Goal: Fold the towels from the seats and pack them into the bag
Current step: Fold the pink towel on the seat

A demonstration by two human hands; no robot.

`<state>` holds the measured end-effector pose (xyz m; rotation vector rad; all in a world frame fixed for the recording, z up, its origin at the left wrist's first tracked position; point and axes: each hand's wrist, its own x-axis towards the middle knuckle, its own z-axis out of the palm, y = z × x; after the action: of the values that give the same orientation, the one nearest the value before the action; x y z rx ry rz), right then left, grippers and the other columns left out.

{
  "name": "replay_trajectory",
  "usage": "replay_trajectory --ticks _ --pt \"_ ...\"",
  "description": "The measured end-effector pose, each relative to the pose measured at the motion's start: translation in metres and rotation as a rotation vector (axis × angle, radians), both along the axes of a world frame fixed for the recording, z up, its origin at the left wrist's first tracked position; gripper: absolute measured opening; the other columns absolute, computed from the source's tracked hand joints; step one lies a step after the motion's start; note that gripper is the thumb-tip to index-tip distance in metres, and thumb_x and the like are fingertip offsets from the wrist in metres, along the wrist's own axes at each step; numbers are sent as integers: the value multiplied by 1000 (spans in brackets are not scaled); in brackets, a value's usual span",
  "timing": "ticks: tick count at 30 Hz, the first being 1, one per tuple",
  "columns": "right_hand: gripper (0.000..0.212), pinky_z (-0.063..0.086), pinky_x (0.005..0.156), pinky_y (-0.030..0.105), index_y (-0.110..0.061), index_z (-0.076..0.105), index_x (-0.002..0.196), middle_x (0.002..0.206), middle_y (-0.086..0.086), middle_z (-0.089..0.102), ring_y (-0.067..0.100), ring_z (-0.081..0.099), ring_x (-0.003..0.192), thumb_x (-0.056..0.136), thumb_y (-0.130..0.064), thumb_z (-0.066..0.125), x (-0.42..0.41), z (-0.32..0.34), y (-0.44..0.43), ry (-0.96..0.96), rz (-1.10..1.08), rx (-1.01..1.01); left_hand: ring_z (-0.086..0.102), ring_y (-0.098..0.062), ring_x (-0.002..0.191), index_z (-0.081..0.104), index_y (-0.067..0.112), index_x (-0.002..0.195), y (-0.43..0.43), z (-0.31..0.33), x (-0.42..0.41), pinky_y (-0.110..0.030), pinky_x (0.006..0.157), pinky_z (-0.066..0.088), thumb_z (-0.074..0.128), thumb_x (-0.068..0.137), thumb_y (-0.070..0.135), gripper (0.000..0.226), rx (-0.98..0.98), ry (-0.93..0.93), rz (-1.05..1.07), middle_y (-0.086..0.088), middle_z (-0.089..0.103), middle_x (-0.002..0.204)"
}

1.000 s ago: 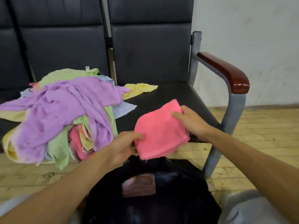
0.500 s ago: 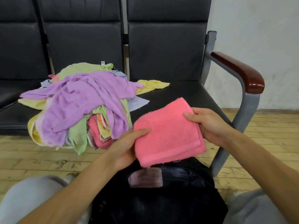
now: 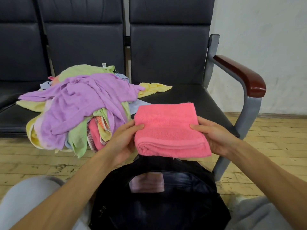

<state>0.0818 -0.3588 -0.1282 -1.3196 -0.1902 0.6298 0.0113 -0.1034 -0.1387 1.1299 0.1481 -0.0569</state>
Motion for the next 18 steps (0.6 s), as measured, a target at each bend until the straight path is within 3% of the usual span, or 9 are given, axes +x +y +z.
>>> replay_trajectory --ticks 4,7,9,12,14,16,18 --pt "38 58 82 39 -18 62 125 115 12 70 26 70 93 92 -1 54 5 1 -2 -48 -4 75 67 -14 63 68 34 106 5 1 0 -28 52 57 50 94 6 35 -46 -90 -89 -3 73 96" --pt "29 59 68 34 -7 67 107 93 12 66 22 65 78 93 -1 42 9 -1 -4 -12 -95 72 62 -17 63 71 23 100 9 -2 2 -26 48 54 38 97 -1 41 6 -75 -95 -8 69 91" --pt "26 53 64 31 -5 62 100 86 11 58 23 58 73 85 -15 44 10 -1 -5 57 -117 103 58 -18 68 65 11 95 10 -5 3 -29 51 51 33 94 2 33 23 -38 -103 -9 64 88" --pt "56 51 87 43 -3 62 117 104 20 58 32 59 92 80 -44 63 13 -8 -4 36 -91 -2 55 -18 70 57 7 91 10 -8 5 -32 59 45 52 81 19 17 28 7 -137 -8 56 83" --pt "67 49 93 45 0 61 124 109 17 60 30 60 102 81 -51 65 14 -12 -4 39 -48 -99 54 -15 68 58 12 85 9 -12 7 -27 57 45 67 76 18 15 134 4 -174 -5 54 79" --pt "58 54 80 38 1 66 107 97 13 61 25 63 90 73 -45 77 13 -13 -5 39 33 -190 58 -13 66 55 15 78 6 -17 8 -22 52 48 72 73 0 23 167 -5 -186 -2 57 79" --pt "30 55 63 28 -9 60 90 87 7 59 18 63 76 69 -14 80 12 -12 -7 64 82 -188 64 -16 72 60 13 88 5 -20 8 -24 55 53 67 74 -12 30 172 18 -153 -7 60 93"
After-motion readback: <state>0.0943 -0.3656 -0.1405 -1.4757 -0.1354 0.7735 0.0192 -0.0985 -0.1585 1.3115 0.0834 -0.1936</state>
